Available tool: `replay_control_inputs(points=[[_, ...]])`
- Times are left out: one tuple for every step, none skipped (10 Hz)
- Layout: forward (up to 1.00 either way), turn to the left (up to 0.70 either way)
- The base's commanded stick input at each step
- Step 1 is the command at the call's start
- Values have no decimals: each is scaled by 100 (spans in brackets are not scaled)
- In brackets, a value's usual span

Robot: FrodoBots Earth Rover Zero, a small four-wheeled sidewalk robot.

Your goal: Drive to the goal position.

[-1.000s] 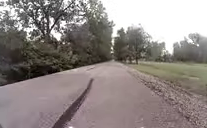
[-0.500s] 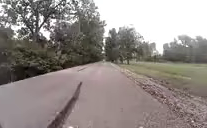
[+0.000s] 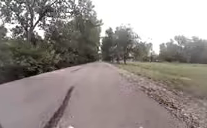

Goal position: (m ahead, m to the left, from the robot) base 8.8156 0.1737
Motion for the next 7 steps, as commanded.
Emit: replay_control_inputs(points=[[100,1],[100,1],[100,0],[100,-5],[100,-9],[100,-10],[100,-10]])
